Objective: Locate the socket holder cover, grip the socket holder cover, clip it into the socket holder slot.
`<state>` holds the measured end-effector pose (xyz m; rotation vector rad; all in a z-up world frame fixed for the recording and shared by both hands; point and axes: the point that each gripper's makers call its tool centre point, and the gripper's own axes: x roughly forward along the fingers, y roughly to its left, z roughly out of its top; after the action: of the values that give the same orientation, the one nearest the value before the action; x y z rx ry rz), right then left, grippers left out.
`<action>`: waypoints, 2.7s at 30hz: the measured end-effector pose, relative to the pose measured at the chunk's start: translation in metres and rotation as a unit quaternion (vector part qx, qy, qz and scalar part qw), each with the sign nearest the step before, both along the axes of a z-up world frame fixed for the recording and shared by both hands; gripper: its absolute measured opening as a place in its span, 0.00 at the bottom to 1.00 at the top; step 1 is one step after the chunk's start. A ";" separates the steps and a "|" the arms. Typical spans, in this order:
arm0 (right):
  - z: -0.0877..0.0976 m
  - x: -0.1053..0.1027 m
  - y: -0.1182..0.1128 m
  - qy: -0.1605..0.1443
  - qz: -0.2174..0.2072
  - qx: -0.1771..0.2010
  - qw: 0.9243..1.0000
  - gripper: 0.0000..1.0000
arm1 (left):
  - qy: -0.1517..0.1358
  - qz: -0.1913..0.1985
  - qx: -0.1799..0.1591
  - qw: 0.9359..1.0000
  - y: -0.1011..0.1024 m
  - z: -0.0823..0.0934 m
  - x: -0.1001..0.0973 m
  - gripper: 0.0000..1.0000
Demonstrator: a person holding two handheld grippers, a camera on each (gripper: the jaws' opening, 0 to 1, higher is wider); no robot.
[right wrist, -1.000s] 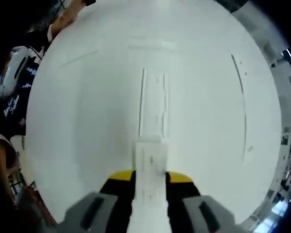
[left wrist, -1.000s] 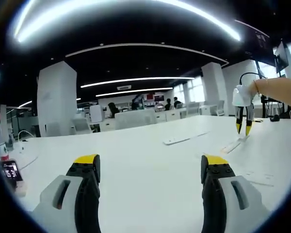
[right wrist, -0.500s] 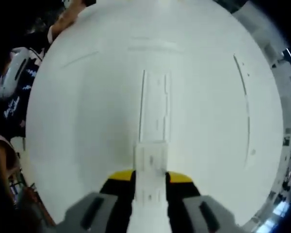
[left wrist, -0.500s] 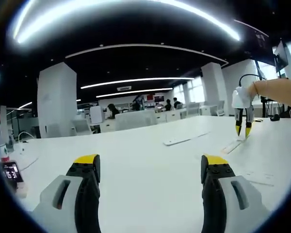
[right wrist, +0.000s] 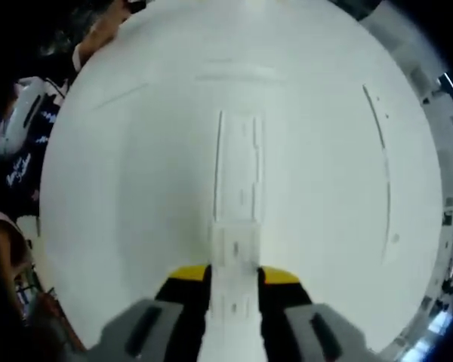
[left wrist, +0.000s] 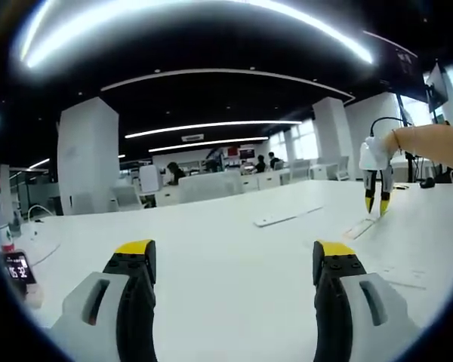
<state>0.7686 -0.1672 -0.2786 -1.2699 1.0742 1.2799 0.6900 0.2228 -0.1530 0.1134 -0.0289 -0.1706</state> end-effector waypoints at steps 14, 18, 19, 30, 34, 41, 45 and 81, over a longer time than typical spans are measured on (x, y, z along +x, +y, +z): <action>0.002 0.013 0.000 0.000 -0.006 0.006 1.000 0.27 | 0.002 -0.001 0.001 1.000 -0.001 -0.001 0.000 0.84; 0.003 0.015 0.000 0.000 -0.008 0.005 1.000 0.27 | 0.002 -0.001 0.002 1.000 0.000 -0.001 0.000 0.84; 0.003 0.015 0.000 -0.001 -0.009 0.004 1.000 0.27 | 0.002 -0.001 0.002 1.000 0.000 -0.001 0.000 0.84; 0.003 0.013 0.001 -0.006 -0.011 -0.002 1.000 0.27 | 0.003 -0.001 0.003 1.000 0.000 -0.001 0.000 0.84; 0.003 0.013 0.001 -0.004 -0.018 0.000 1.000 0.27 | 0.005 -0.002 0.005 1.000 0.000 -0.002 0.000 0.84; 0.003 0.011 0.002 -0.002 -0.022 -0.001 1.000 0.27 | 0.005 -0.001 0.005 1.000 0.001 -0.002 0.000 0.84; 0.003 0.013 0.004 -0.002 -0.030 0.004 1.000 0.27 | 0.005 -0.002 0.005 1.000 0.000 -0.002 0.000 0.84; 0.002 0.011 0.006 0.005 -0.033 0.001 0.999 0.27 | 0.009 0.000 0.010 1.000 -0.001 -0.004 0.000 0.84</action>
<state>0.7799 -0.1609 -0.2766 -1.2169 1.1136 1.2382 0.6902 0.2221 -0.1567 0.1310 -0.0094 -0.1712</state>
